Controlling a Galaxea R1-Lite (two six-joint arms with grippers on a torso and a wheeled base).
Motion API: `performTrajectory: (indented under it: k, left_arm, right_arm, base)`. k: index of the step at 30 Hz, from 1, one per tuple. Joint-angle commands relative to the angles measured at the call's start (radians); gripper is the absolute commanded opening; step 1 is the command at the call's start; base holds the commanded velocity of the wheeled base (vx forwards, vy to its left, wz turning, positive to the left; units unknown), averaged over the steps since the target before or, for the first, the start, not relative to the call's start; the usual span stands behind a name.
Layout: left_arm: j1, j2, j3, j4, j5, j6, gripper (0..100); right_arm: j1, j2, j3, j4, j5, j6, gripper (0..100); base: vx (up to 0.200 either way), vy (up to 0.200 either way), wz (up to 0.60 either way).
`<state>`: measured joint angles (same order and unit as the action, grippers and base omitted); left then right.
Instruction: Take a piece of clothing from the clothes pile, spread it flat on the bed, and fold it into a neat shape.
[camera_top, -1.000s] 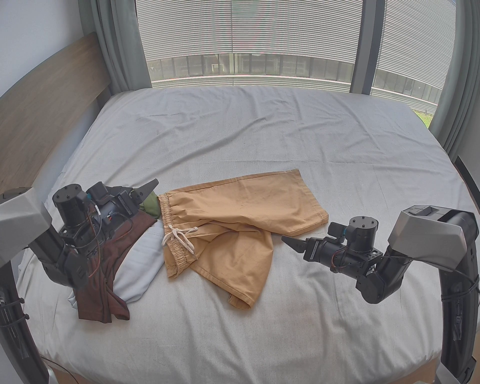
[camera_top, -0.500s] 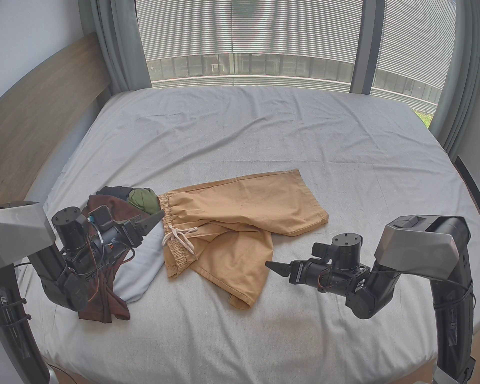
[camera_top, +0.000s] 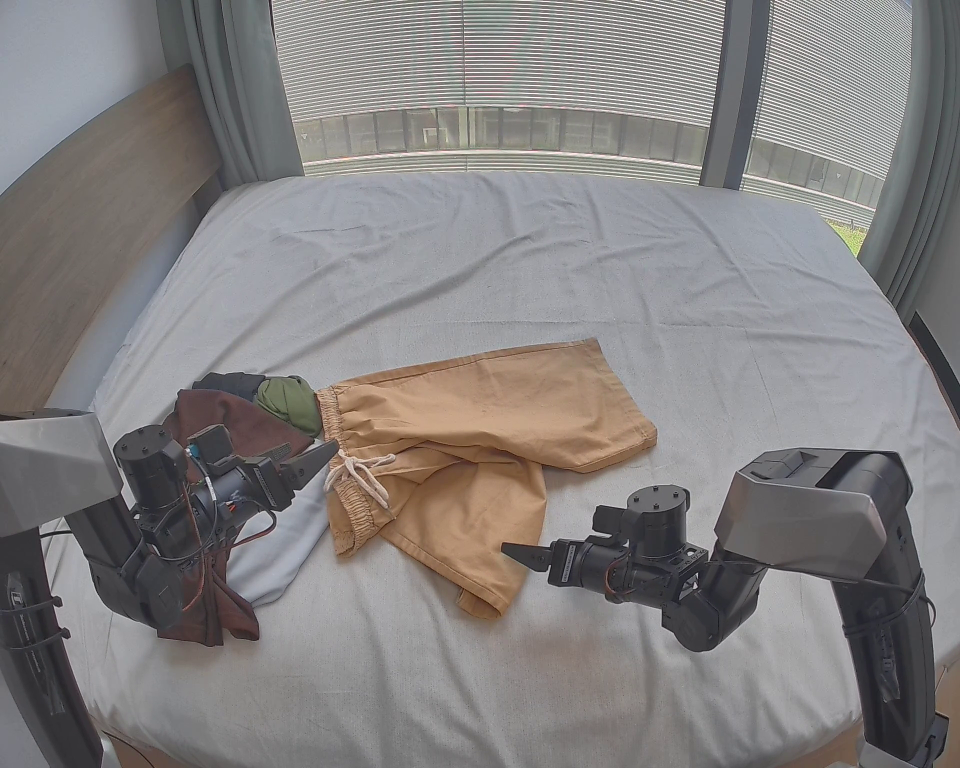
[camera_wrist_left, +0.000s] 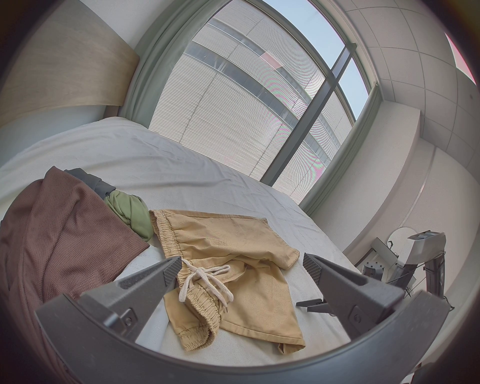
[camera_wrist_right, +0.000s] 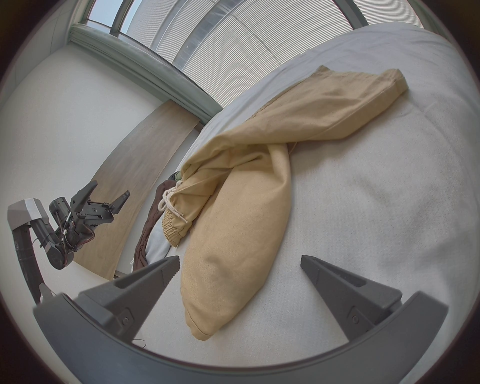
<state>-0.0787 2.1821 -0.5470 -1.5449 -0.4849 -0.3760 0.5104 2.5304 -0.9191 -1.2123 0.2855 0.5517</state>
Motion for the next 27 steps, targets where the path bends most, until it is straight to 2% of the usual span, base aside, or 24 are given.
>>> performTrajectory:
  k: [1, 11, 12, 22, 27]
  left_arm:
    - [0.0, 0.005, -0.001, 0.0, 0.0, -0.001, 100]
    - [-0.001, 0.005, -0.002, 0.0, 0.0, -0.001, 100]
    - [-0.003, 0.005, -0.002, 0.0, 0.0, -0.001, 100]
    - [-0.012, 0.01, -0.005, 0.0, 0.0, -0.004, 100]
    - [-0.013, 0.021, -0.005, 0.0, 0.0, -0.004, 100]
  right_arm:
    - [0.016, 0.051, -0.027, 0.008, 0.0, 0.013, 100]
    - [0.023, 0.07, -0.064, -0.004, 0.0, 0.071, 100]
    - [0.023, 0.07, -0.067, -0.007, 0.0, 0.074, 0]
    - [0.033, 0.053, -0.055, -0.029, -0.002, 0.125, 0]
    - [0.031, -0.042, 0.063, -0.075, -0.002, 0.125, 0]
  base:
    - [0.0, 0.0, 0.0]
    - [0.0, 0.0, 0.0]
    - [0.0, 0.0, 0.0]
    - [0.0, 0.0, 0.0]
    - [0.0, 0.0, 0.0]
